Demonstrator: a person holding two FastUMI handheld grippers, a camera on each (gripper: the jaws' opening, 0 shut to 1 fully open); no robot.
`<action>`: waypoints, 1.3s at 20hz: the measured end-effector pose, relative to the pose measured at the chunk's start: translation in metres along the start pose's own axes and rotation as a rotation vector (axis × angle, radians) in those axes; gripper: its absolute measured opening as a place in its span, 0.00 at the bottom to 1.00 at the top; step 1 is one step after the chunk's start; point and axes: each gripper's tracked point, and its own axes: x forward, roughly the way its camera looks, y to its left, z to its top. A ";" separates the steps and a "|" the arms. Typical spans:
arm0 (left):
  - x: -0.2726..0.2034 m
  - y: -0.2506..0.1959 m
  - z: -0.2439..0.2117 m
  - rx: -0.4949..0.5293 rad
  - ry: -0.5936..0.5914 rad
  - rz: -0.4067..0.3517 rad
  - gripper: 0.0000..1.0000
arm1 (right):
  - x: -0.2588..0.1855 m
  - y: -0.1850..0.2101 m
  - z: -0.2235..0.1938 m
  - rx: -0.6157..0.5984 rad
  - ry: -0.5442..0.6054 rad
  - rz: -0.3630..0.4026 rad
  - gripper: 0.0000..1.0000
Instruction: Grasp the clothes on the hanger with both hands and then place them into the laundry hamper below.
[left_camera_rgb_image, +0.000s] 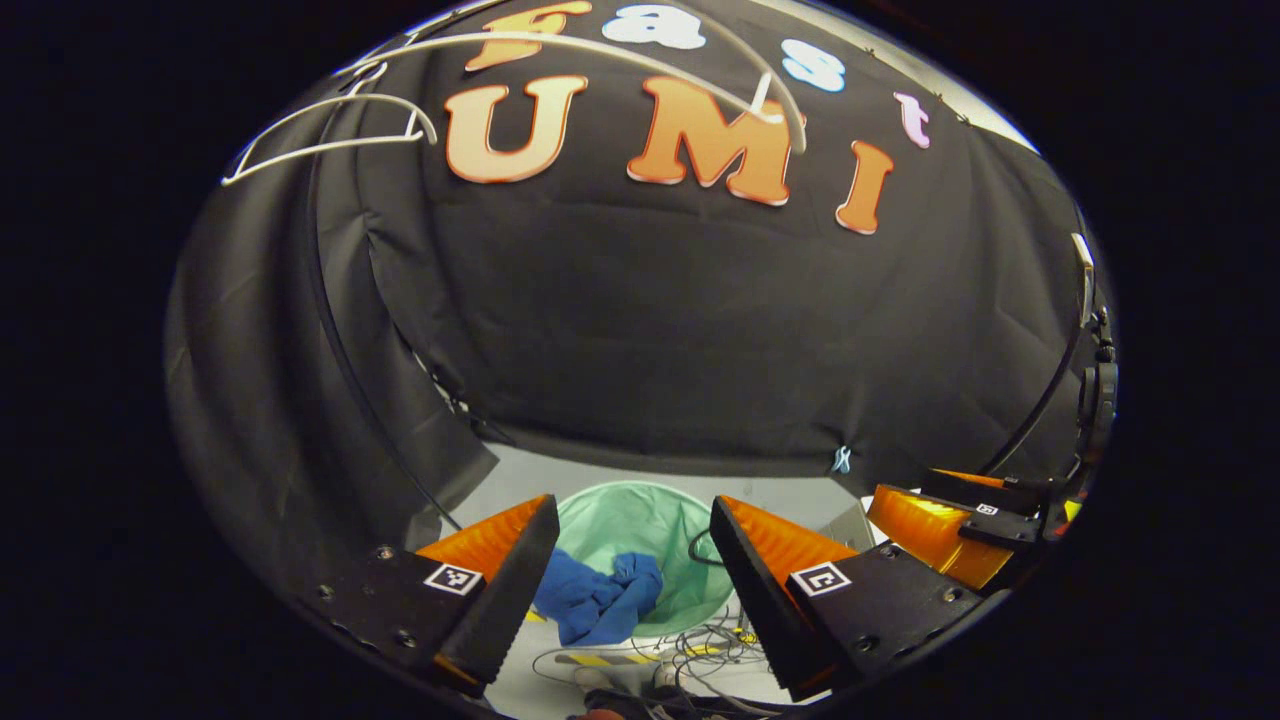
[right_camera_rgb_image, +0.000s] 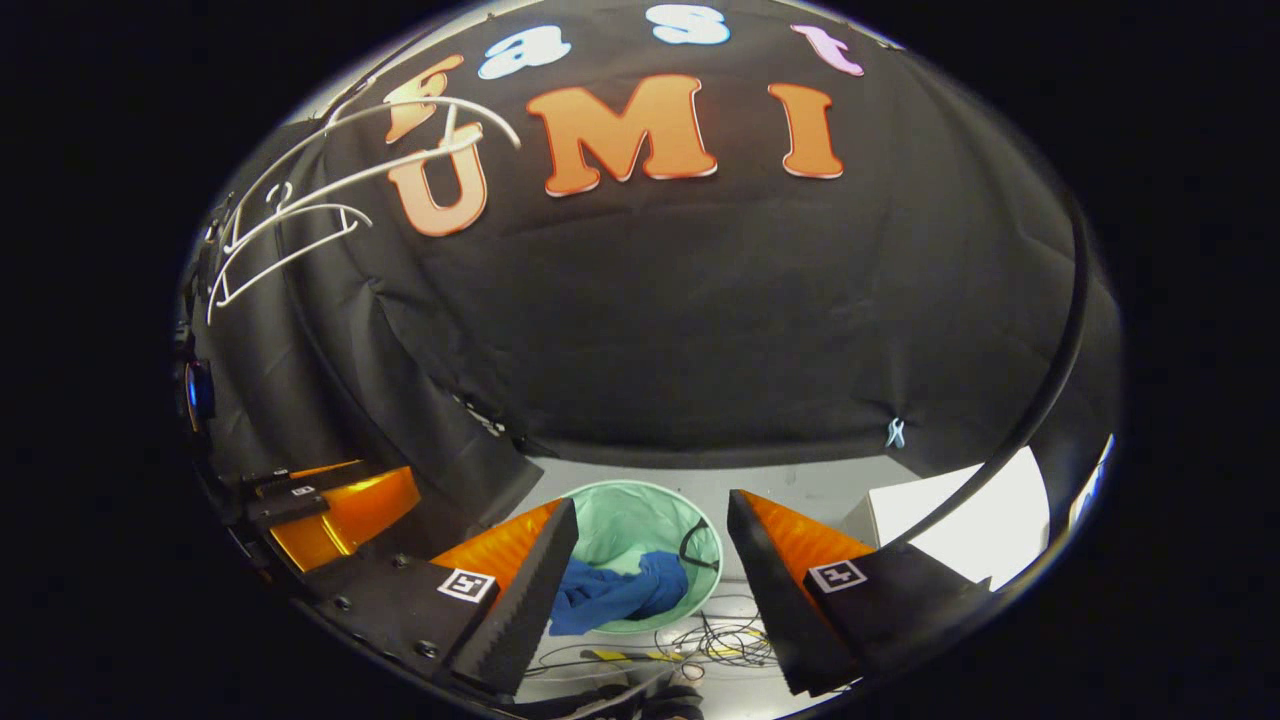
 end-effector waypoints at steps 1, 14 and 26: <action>-0.005 -0.001 0.012 0.005 -0.035 -0.003 0.97 | -0.008 -0.002 0.006 -0.006 -0.030 -0.002 0.99; -0.102 -0.005 0.145 0.059 -0.423 0.006 0.95 | -0.095 0.018 0.125 -0.077 -0.357 -0.001 0.98; -0.165 -0.013 0.198 0.022 -0.597 -0.043 0.92 | -0.158 0.014 0.181 -0.103 -0.559 -0.030 0.98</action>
